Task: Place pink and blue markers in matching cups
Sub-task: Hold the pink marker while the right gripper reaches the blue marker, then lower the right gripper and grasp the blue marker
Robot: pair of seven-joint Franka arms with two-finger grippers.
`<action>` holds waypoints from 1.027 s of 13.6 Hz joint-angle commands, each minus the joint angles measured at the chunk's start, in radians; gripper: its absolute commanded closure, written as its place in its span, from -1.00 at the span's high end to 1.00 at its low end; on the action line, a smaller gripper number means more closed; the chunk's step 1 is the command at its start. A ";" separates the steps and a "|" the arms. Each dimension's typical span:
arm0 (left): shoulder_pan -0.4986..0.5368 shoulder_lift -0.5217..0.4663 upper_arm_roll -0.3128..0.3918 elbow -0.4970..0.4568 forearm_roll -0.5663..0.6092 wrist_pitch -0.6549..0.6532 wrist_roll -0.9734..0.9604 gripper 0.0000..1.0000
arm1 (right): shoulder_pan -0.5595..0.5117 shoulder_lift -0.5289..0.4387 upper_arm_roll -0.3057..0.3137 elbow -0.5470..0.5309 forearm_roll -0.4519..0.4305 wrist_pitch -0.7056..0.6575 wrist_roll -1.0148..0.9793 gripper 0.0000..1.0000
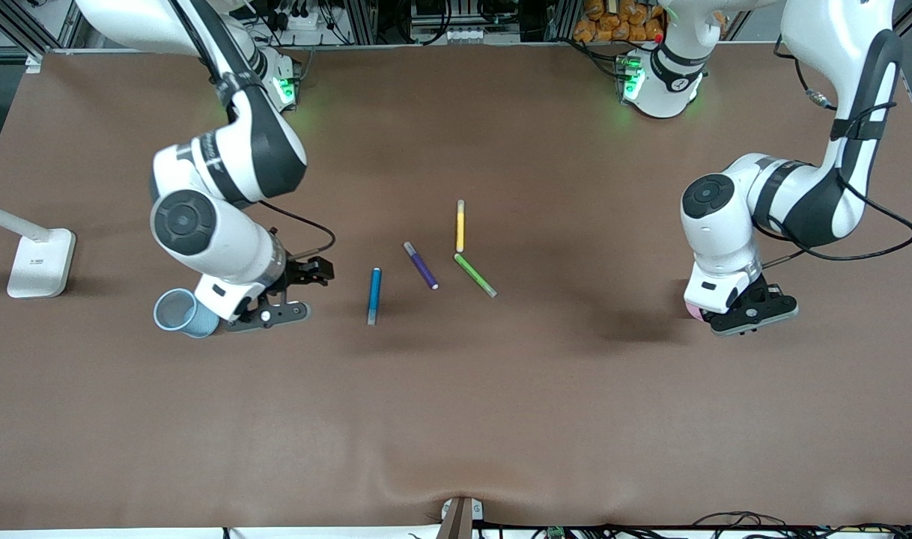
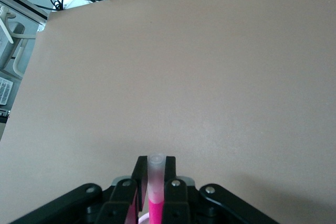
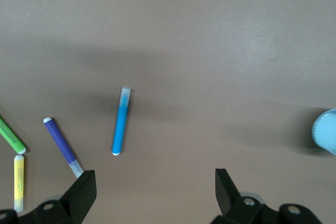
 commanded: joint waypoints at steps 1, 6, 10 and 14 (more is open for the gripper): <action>0.023 -0.027 -0.008 -0.041 0.028 0.033 -0.033 -1.00 | 0.031 0.040 -0.009 -0.002 0.007 0.056 0.053 1.00; 0.035 -0.016 -0.010 -0.045 0.028 0.036 -0.038 -1.00 | 0.068 0.112 -0.012 -0.025 -0.029 0.205 0.136 1.00; 0.035 -0.005 -0.010 -0.047 0.028 0.038 -0.065 -1.00 | 0.071 0.206 -0.012 -0.025 -0.028 0.309 0.136 1.00; 0.033 -0.004 -0.010 -0.035 0.042 0.036 -0.053 0.99 | 0.119 0.247 -0.014 -0.025 -0.029 0.317 0.246 1.00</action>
